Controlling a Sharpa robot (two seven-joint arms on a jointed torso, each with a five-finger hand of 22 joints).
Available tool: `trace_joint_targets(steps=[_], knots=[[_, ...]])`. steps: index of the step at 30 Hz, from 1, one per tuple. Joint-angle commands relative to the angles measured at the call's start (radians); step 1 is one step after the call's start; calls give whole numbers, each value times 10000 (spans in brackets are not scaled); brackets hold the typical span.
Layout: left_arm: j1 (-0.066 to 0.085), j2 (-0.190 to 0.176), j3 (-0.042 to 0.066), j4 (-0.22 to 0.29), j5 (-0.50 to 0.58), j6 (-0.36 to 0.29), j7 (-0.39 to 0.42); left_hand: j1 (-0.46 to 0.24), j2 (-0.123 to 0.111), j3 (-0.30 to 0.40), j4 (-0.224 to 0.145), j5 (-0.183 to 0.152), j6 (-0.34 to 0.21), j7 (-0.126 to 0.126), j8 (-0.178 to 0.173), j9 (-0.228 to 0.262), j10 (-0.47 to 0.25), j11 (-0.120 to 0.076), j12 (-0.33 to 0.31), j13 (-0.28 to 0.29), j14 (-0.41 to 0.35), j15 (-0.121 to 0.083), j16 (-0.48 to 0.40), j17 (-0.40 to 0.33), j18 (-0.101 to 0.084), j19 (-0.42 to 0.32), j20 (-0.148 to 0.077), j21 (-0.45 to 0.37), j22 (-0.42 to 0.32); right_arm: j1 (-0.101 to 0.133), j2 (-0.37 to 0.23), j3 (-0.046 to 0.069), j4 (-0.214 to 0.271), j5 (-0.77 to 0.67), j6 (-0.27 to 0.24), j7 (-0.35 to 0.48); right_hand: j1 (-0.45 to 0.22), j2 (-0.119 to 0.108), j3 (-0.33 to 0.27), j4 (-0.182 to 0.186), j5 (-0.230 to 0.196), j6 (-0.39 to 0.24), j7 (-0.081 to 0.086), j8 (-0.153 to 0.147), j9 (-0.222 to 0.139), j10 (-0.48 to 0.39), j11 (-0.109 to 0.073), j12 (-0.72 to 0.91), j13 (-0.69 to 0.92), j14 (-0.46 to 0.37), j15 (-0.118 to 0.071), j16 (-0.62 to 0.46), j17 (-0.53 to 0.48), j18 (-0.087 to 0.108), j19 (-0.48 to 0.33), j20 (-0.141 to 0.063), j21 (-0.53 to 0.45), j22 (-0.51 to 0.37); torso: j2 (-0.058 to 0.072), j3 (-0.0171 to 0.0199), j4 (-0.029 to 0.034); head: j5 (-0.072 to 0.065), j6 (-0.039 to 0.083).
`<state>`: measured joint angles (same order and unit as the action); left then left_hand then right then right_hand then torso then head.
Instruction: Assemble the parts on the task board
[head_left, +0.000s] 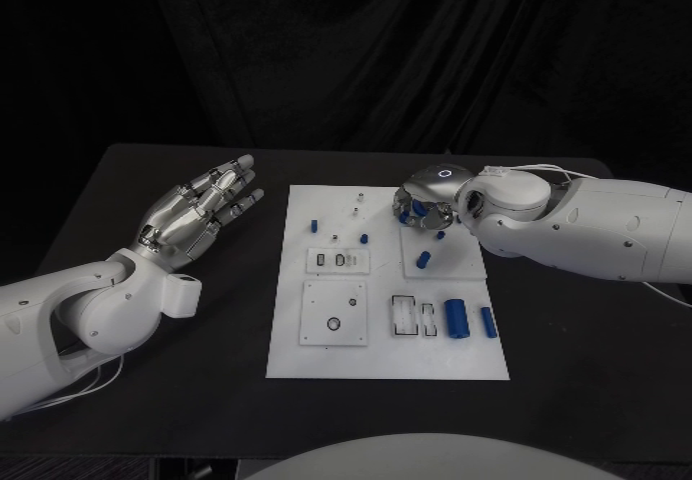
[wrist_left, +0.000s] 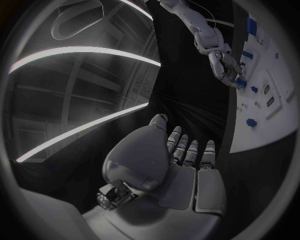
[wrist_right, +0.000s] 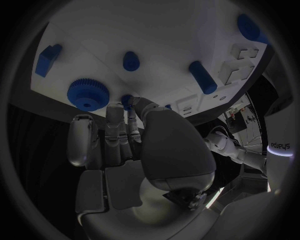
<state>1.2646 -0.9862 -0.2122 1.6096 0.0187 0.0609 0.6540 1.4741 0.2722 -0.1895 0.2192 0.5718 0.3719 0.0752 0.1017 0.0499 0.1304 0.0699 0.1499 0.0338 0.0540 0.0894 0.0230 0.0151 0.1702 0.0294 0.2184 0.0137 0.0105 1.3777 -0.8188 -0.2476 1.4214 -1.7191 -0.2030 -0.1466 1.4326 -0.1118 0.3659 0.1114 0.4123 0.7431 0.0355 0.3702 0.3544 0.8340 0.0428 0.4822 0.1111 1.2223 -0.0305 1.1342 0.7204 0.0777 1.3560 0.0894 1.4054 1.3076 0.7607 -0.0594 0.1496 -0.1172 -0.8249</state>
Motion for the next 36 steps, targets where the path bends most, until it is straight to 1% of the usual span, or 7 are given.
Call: trace_joint_targets(steps=[1,3,7,14,22,28,36], knots=[[14,27,8,-8,35,127,5,50,-23,32,-6,32,31,62,2,13,4,46,28,13,-5,87,30,13,124,-1,51,54,12,-32,9,5,-49,-85,-48,35,9,35,68,-28,-113,92,97,71,79,299,-42,-173,-61,52,-42,-65,-20,-117,43,-56,-15,508,-3,-1,-4,-7,-8],[14,32,8,-16,35,132,-13,48,-23,40,-14,38,39,75,8,15,11,56,36,14,-4,97,30,13,124,2,60,55,12,-33,8,5,-64,-85,-105,42,43,79,97,-51,-195,193,183,134,150,505,-100,-298,-101,105,-81,-74,-2,-125,80,-70,-5,544,-4,-2,-2,-1,-14],[14,43,8,-32,35,139,-40,47,-24,44,-18,41,43,81,10,16,15,61,40,15,-4,101,31,13,124,3,64,55,12,-34,-11,5,-67,-85,-316,76,185,485,153,-89,-1027,376,399,276,340,1026,-114,-577,-173,175,-105,-243,-168,-138,152,-107,-6,604,-11,-4,-2,11,-11],[13,20,8,-38,35,121,-75,46,-18,56,-27,50,43,92,13,17,14,72,41,14,-4,110,31,13,124,8,72,58,14,-7,-77,6,43,14,-886,168,240,823,-90,-123,-1681,972,473,656,718,1838,-111,-953,-236,629,-133,-241,37,-219,480,-162,172,891,-16,-8,1,35,27],[13,1,8,-36,35,15,-71,27,-25,123,-91,77,70,144,36,23,29,128,74,16,-110,-30,-20,-15,123,-46,44,21,-7,405,137,8,91,612,-951,171,249,779,-179,-106,-1619,981,520,530,788,1961,-18,-1403,-360,915,-145,-106,390,-246,596,-206,231,999,-21,-7,1,199,69],[13,57,8,-74,35,-17,-93,21,-27,132,-98,83,66,146,37,22,28,127,77,16,-127,-47,-28,-20,123,-58,30,13,-12,696,756,11,-363,740,-740,223,251,780,-183,-93,-1547,1010,509,463,804,2010,-49,-1557,-389,1104,-167,120,774,-275,690,-224,307,1098,-29,-12,-18,256,138],[13,179,8,-126,35,43,-132,18,-24,140,-103,88,57,146,35,21,21,126,72,14,-121,-48,-25,-17,124,-51,23,18,-8,662,1699,15,-1351,776,-603,395,262,757,-174,-95,-1442,976,525,315,801,2025,-33,-1782,-420,1260,-175,323,1106,-305,787,-241,387,1205,-3,9,109,128,231]])
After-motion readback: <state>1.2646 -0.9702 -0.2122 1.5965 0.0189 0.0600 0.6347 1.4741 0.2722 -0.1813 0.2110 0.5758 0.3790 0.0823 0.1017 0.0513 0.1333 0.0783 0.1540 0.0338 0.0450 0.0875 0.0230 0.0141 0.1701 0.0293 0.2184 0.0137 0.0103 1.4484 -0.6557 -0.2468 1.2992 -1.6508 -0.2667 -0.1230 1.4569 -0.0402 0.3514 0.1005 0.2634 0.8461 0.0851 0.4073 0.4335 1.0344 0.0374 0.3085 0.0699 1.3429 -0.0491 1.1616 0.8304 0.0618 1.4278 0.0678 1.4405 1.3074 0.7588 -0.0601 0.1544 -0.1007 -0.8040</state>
